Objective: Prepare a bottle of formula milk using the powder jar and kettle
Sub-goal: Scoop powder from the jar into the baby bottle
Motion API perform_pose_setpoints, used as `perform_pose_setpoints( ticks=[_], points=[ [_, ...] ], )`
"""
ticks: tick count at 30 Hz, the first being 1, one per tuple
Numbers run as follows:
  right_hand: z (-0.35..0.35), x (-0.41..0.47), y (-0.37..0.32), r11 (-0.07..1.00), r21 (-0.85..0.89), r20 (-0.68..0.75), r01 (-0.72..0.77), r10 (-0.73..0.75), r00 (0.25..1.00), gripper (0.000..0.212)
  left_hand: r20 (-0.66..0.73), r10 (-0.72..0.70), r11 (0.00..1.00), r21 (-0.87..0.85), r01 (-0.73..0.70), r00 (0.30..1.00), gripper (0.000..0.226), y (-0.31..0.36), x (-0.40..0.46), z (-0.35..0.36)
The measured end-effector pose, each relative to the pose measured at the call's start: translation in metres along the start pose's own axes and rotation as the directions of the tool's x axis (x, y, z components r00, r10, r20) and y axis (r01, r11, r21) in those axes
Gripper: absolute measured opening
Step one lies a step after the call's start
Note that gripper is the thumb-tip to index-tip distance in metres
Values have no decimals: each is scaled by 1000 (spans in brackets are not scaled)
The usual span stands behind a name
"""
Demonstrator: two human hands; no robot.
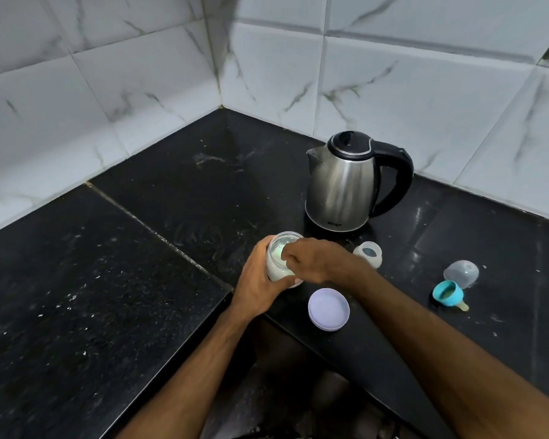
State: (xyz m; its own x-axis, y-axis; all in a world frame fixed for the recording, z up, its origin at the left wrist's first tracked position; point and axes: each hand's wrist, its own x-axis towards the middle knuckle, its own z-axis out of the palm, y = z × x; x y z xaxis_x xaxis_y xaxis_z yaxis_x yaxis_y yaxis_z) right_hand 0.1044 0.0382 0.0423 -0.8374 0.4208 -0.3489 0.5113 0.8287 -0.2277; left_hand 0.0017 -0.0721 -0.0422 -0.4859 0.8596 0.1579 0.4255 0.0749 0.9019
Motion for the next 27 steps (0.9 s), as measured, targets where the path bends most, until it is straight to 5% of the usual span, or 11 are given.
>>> perform_pose_setpoints(
  ticks=[7,12,17,27],
  points=[
    [-9,8,-11,996,-76,335,-36,60,940,14,-1,-7,1000,-18,7,1000,89,-4,-8,3],
    [-8,12,-11,991,-8,384,-136,129,914,8,-11,-20,999,-37,20,1000,90,0,-13,5],
    [14,8,-5,945,274,64,-180,169,984,26,-18,-11,1000,-23,11,1000,92,-2,-14,7],
    [18,5,-10,986,113,-166,-124,142,976,22,-36,-24,999,-25,23,999,92,-7,-16,6]
  ],
)
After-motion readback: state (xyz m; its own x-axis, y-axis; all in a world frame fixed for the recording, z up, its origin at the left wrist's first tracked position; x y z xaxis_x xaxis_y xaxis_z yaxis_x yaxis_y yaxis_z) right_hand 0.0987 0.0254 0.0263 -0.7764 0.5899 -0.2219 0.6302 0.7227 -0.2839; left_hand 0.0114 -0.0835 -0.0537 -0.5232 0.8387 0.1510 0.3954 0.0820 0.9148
